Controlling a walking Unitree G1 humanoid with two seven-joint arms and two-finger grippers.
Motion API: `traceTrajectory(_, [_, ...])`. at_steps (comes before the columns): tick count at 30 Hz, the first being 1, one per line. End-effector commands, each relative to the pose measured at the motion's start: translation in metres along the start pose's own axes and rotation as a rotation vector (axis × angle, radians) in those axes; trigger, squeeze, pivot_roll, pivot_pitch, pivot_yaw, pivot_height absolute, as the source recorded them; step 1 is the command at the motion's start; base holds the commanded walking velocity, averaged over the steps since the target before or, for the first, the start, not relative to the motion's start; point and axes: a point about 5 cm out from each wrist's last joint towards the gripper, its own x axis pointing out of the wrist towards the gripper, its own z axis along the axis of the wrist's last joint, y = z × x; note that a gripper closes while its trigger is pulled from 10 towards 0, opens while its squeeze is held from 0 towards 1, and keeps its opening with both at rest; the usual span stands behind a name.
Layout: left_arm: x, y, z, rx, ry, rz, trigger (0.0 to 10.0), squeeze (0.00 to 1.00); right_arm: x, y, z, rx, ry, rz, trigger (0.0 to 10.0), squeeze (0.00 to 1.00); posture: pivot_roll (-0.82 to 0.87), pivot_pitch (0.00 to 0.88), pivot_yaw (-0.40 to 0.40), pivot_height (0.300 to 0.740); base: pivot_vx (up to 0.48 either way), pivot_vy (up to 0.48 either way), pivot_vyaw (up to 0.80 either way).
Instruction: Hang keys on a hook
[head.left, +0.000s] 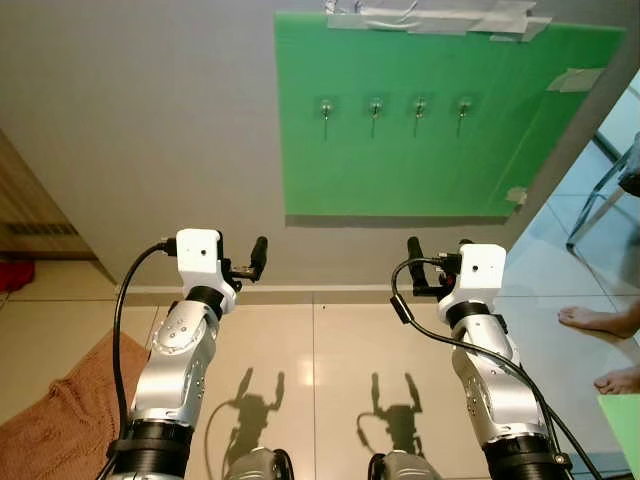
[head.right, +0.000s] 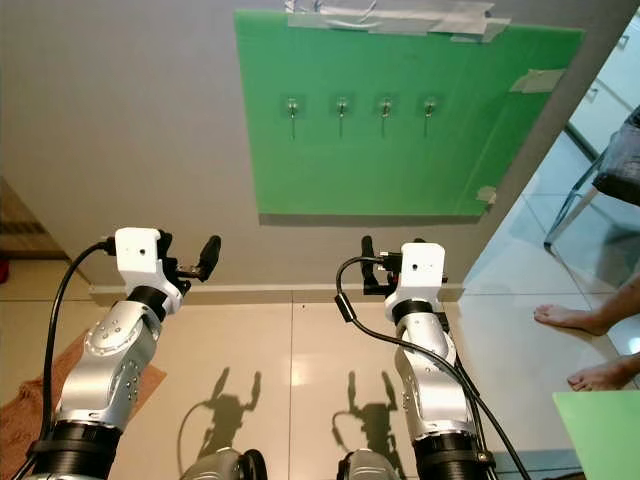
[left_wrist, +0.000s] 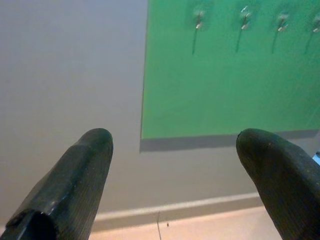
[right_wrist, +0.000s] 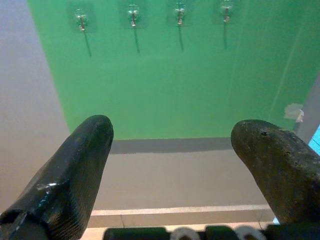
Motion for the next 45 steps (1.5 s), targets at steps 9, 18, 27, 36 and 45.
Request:
traceTrajectory(9, [0.007,0.001,0.006,0.061,-0.015,-0.038,10.0,0.0,-0.001,-0.003,0.001,0.032,0.0,0.003,10.0,0.0,-0.17,0.078,0.031,0.74,0.0,0.0,-0.65])
traceTrajectory(18, [0.011,0.005,0.004,0.076,-0.006,-0.106,10.0,0.0,-0.004,-0.008,-0.001,0.037,0.008,-0.013,10.0,0.0,-0.17,0.088,0.029,0.74,0.0,0.0,-0.66])
traceTrajectory(27, [0.008,-0.006,0.002,0.076,-0.022,-0.199,10.0,0.0,-0.008,-0.011,-0.002,0.037,-0.001,-0.023,10.0,0.0,-0.18,0.083,0.029,0.74,0.0,0.0,-0.66])
traceTrajectory(36, [0.01,-0.007,0.002,0.106,-0.028,-0.256,10.0,0.0,-0.01,-0.013,-0.004,0.043,0.002,-0.034,10.0,0.0,-0.19,0.071,0.04,0.74,0.0,0.0,-0.61])
traceTrajectory(45, [0.011,-0.005,0.004,0.139,-0.05,-0.268,10.0,0.0,-0.011,-0.015,-0.005,0.041,0.007,-0.033,10.0,0.0,-0.19,0.066,0.034,0.74,0.0,0.0,-0.62])
